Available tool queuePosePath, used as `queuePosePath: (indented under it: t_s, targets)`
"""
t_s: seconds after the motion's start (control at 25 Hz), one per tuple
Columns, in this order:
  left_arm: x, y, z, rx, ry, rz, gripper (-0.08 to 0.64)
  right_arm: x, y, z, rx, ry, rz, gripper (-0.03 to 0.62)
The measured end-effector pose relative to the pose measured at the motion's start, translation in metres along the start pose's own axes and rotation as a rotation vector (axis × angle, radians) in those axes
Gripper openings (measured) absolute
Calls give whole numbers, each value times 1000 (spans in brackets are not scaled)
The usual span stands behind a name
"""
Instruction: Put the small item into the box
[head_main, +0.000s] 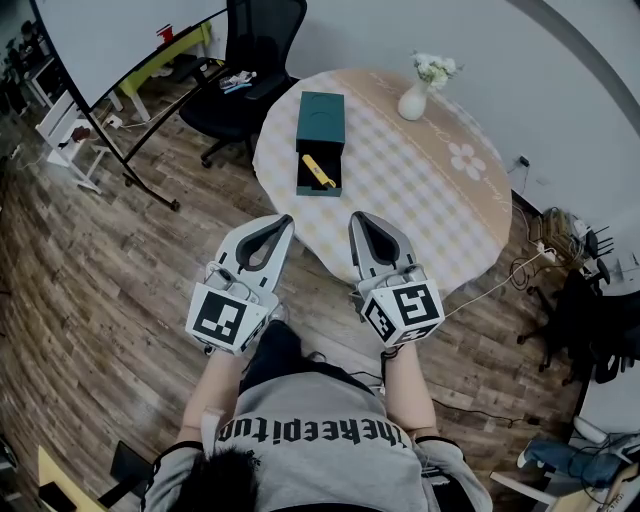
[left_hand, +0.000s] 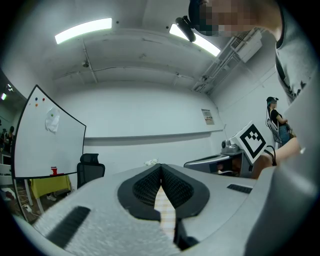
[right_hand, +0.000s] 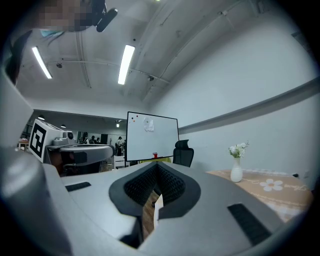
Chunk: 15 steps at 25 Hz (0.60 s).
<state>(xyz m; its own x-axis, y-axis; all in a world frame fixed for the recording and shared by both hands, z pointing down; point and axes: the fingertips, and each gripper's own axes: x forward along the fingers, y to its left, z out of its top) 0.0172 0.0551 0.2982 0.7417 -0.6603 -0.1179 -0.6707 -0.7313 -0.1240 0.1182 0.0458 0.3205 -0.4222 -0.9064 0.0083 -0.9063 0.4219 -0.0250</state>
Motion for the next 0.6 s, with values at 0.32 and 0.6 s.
queuePosePath:
  t_s: [0.32,0.6]
  targets:
    - [0,-5,2,7,-8,-6,15,-7,0,4,-5,-16,-1,5]
    - [-1,-5,4,14,-4,7,15,-8,1,6,-3,-27,8,5]
